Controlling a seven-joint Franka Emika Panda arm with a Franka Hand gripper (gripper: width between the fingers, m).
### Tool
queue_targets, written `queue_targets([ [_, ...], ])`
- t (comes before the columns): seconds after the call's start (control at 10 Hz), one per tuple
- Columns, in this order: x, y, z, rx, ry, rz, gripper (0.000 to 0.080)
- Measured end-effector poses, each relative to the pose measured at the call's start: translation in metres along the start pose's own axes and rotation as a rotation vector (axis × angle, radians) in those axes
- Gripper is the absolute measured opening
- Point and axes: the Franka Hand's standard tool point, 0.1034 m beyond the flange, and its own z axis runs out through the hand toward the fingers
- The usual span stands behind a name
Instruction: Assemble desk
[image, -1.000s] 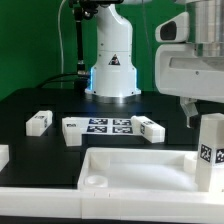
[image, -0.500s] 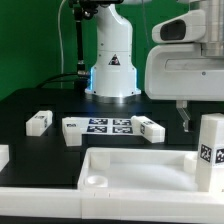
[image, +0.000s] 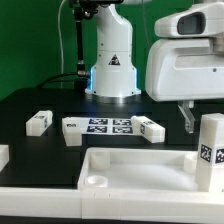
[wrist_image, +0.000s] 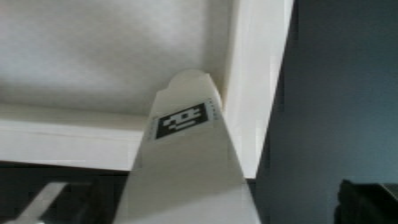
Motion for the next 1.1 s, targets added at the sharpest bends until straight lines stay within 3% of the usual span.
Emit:
queue_targets([
  [0.3, -0.0002, 0.0031, 0.0002, -0.001, 0.000, -0.157, 0.0649],
  [0.5, -0.0002, 0.0032, 0.0002, -0.001, 0.000, -0.159, 0.0386],
  [0.6, -0.0002, 0.0039, 0.0002, -0.002, 0.000, -0.158, 0.0386],
  [0.7, -0.0002, 0.0040, 0.0002, -0.001, 0.000, -0.148, 0.0290],
  [0.9, -0.0002, 0.0041, 0.0002, -0.001, 0.000, -0.123, 0.0290],
  [1.1, -0.0001, 0.0055, 0.0002, 0.007, 0.002, 0.091, 0.0290],
])
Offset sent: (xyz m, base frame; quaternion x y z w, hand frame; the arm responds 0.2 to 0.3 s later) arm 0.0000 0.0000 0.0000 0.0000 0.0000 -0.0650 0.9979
